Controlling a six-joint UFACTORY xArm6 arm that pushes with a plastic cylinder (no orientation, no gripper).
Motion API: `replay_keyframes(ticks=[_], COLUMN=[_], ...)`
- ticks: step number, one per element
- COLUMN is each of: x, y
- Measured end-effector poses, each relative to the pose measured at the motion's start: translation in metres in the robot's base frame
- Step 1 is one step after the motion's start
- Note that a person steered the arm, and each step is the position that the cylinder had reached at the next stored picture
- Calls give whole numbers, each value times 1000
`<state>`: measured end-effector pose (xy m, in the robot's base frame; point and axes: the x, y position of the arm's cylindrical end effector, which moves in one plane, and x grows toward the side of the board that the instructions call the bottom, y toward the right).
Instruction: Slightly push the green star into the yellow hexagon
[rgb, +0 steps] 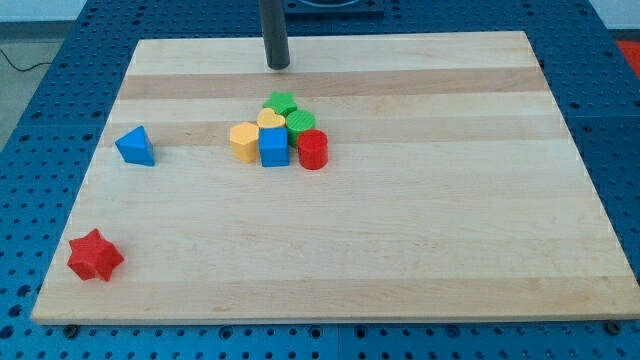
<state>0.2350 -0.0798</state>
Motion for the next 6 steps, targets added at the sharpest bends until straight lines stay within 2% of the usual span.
replay_keyframes(ticks=[1,2,3,4,6], x=[-35,-15,31,64,87], y=[25,104,150,131,28])
